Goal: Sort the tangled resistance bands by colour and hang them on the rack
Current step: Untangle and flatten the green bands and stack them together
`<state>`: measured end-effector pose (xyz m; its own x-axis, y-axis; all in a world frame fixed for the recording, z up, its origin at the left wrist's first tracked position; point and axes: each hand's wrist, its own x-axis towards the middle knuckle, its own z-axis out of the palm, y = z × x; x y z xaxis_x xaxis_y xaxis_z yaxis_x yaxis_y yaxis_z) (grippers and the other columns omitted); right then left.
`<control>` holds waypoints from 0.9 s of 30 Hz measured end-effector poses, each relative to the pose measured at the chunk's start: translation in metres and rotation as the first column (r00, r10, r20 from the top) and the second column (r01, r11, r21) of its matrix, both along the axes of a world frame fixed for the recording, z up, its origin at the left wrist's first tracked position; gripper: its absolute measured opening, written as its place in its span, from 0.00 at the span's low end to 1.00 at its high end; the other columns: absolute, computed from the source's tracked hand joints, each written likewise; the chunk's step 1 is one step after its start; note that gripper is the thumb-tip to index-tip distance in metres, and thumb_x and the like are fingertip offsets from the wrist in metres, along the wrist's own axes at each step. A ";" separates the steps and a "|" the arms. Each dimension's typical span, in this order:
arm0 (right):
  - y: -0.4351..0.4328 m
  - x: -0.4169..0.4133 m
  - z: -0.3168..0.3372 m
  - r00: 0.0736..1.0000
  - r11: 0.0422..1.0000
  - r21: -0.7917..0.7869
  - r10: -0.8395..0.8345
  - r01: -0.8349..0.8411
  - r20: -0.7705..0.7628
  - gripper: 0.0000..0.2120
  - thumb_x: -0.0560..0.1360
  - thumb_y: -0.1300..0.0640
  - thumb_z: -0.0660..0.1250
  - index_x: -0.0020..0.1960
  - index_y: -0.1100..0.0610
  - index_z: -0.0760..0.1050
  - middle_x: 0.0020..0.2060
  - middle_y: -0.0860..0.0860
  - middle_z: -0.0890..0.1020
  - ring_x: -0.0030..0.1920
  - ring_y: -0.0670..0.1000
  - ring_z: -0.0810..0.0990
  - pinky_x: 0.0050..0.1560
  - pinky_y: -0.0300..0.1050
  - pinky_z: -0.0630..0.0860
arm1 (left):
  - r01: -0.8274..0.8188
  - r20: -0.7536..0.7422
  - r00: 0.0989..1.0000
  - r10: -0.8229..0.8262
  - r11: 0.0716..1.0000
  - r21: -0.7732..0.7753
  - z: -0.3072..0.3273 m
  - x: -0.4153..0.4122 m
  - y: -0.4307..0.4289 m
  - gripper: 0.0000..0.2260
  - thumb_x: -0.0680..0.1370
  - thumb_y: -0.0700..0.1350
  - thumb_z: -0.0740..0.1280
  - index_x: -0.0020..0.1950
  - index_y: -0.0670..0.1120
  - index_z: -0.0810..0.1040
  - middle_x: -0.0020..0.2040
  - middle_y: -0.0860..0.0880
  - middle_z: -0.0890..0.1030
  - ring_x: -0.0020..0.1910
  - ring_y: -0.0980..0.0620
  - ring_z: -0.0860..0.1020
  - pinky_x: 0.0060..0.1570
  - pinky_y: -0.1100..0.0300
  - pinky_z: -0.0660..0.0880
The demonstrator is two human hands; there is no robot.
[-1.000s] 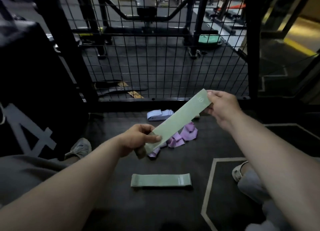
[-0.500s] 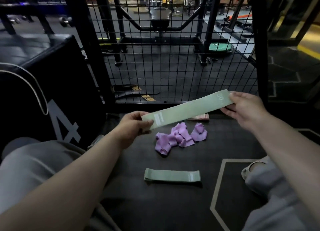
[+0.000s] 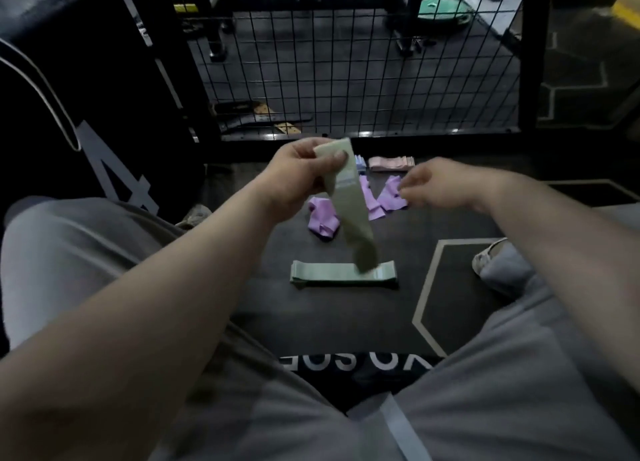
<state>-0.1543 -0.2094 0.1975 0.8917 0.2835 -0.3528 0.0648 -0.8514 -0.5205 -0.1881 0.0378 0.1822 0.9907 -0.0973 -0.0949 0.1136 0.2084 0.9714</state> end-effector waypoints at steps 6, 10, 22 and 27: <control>0.039 -0.009 0.030 0.998 0.910 0.411 0.059 -0.050 -0.010 0.15 0.79 0.43 0.68 0.55 0.54 0.82 0.49 0.55 0.86 0.44 0.50 0.84 0.49 0.49 0.81 | 0.120 -0.004 0.993 -0.121 0.976 0.181 0.000 -0.012 -0.012 0.14 0.72 0.28 0.74 0.52 0.40 0.75 0.41 0.46 0.82 0.37 0.52 0.82 0.35 0.60 0.79; 0.053 -0.013 0.035 0.988 0.935 0.327 0.104 -0.135 0.111 0.07 0.77 0.51 0.72 0.51 0.55 0.82 0.41 0.52 0.86 0.42 0.52 0.85 0.42 0.46 0.82 | 0.145 -0.001 0.989 -0.147 0.970 0.197 0.000 -0.013 -0.008 0.17 0.71 0.29 0.74 0.54 0.40 0.73 0.41 0.45 0.80 0.36 0.51 0.81 0.35 0.59 0.79; 0.062 -0.005 0.032 0.995 0.957 0.285 0.022 -0.049 0.096 0.08 0.83 0.53 0.62 0.53 0.55 0.78 0.47 0.56 0.84 0.39 0.56 0.85 0.46 0.62 0.82 | 0.201 -0.072 0.979 -0.192 0.966 0.161 -0.015 -0.011 0.000 0.09 0.74 0.32 0.74 0.49 0.41 0.76 0.39 0.47 0.83 0.35 0.53 0.82 0.34 0.62 0.77; 0.058 0.007 0.021 0.977 0.917 0.385 -0.166 0.104 0.132 0.09 0.84 0.55 0.60 0.46 0.53 0.75 0.40 0.53 0.81 0.29 0.47 0.80 0.37 0.51 0.80 | 0.224 -0.207 0.965 -0.162 0.917 0.329 -0.034 -0.007 0.008 0.06 0.72 0.38 0.78 0.44 0.44 0.81 0.39 0.47 0.84 0.35 0.53 0.81 0.31 0.63 0.75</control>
<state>-0.1468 -0.1515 0.2185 0.9661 0.2400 -0.0957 0.0712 -0.6032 -0.7944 -0.1951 0.0455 0.1478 0.9210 -0.2147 -0.3249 0.2894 -0.1811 0.9399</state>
